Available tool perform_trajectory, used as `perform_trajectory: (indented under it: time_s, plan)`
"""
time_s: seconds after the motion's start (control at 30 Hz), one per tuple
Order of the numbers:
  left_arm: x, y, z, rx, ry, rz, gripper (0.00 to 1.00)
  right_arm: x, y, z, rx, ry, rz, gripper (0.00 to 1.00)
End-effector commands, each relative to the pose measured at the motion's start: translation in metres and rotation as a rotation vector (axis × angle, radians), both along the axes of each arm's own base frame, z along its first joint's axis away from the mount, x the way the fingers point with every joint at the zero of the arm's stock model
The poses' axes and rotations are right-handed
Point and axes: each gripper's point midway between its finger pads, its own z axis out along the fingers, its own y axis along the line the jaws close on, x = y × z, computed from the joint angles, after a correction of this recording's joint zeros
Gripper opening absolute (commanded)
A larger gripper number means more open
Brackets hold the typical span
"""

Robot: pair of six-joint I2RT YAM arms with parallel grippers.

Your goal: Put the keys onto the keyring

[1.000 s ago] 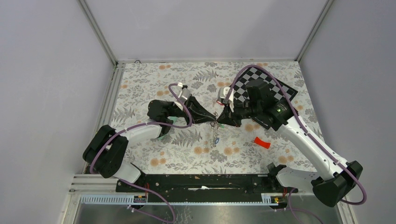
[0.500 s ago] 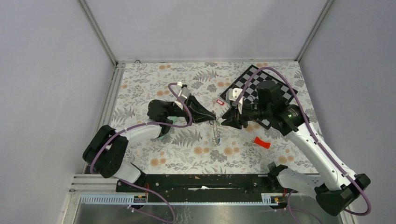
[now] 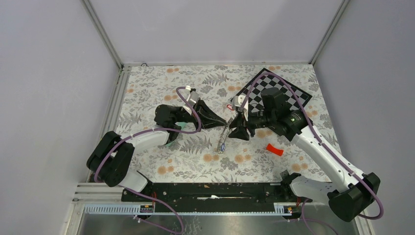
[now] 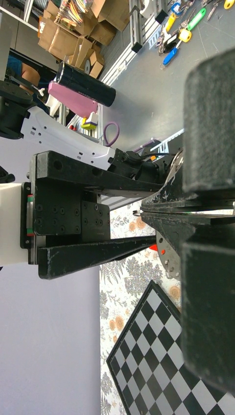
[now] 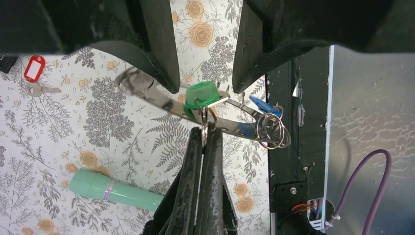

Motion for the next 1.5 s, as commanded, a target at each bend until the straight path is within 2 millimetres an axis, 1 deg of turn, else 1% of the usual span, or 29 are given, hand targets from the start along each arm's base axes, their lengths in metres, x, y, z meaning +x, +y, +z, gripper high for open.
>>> perform_trajectory:
  time_s: [0.0, 0.27, 0.43, 0.5, 0.57, 0.7, 0.8, 0.93, 1.03, 1.1, 1.23, 1.33, 1.37, 1.43, 1.47]
  plan:
    - [-0.001, 0.005, 0.023, -0.075, -0.058, 0.035, 0.00, 0.004, 0.010, 0.012, 0.067, -0.005, 0.016, 0.52]
    - [0.003, 0.005, 0.019, -0.073, -0.038, 0.055, 0.00, 0.009, 0.014, 0.009, 0.082, 0.016, 0.000, 0.56]
    - [0.004, 0.004, 0.019, -0.073, -0.035, 0.057, 0.00, 0.011, 0.016, 0.006, 0.086, 0.026, -0.010, 0.55]
    - [0.003, 0.004, 0.019, -0.073, -0.035, 0.057, 0.00, 0.013, 0.015, 0.006, 0.082, 0.022, -0.019, 0.52]
    - [0.003, 0.004, 0.019, -0.072, -0.035, 0.057, 0.00, 0.016, 0.014, 0.006, 0.076, 0.010, -0.035, 0.45]
    - [0.004, 0.005, 0.016, -0.067, -0.038, 0.061, 0.00, 0.023, 0.009, 0.005, 0.051, -0.022, -0.075, 0.31]
    - [0.005, 0.007, 0.010, -0.051, -0.038, 0.070, 0.00, 0.025, 0.003, 0.003, 0.022, -0.062, -0.096, 0.20]
    - [0.008, 0.009, -0.008, 0.000, -0.053, 0.083, 0.00, 0.024, -0.006, -0.007, -0.027, -0.091, -0.102, 0.07]
    - [0.009, 0.010, -0.028, 0.061, -0.044, 0.088, 0.00, 0.020, -0.011, -0.019, -0.057, -0.089, -0.089, 0.03]
    - [0.008, 0.013, -0.042, 0.099, -0.037, 0.085, 0.00, 0.017, -0.012, -0.029, -0.070, -0.073, -0.080, 0.02]
    - [0.014, 0.022, -0.068, 0.171, -0.012, 0.107, 0.00, 0.013, -0.010, -0.051, -0.093, -0.021, -0.060, 0.02]
    - [0.020, 0.030, -0.089, 0.253, 0.029, 0.131, 0.00, 0.012, -0.006, -0.061, -0.105, -0.003, -0.047, 0.02]
    - [0.023, 0.032, -0.092, 0.265, 0.014, 0.144, 0.00, 0.012, -0.004, -0.063, -0.105, 0.002, -0.042, 0.02]
    - [0.025, 0.037, -0.116, 0.371, 0.063, 0.159, 0.00, 0.012, -0.001, -0.067, -0.110, 0.011, -0.037, 0.02]
    - [0.029, 0.037, -0.121, 0.404, 0.033, 0.168, 0.00, 0.013, -0.001, -0.071, -0.115, 0.013, -0.041, 0.01]
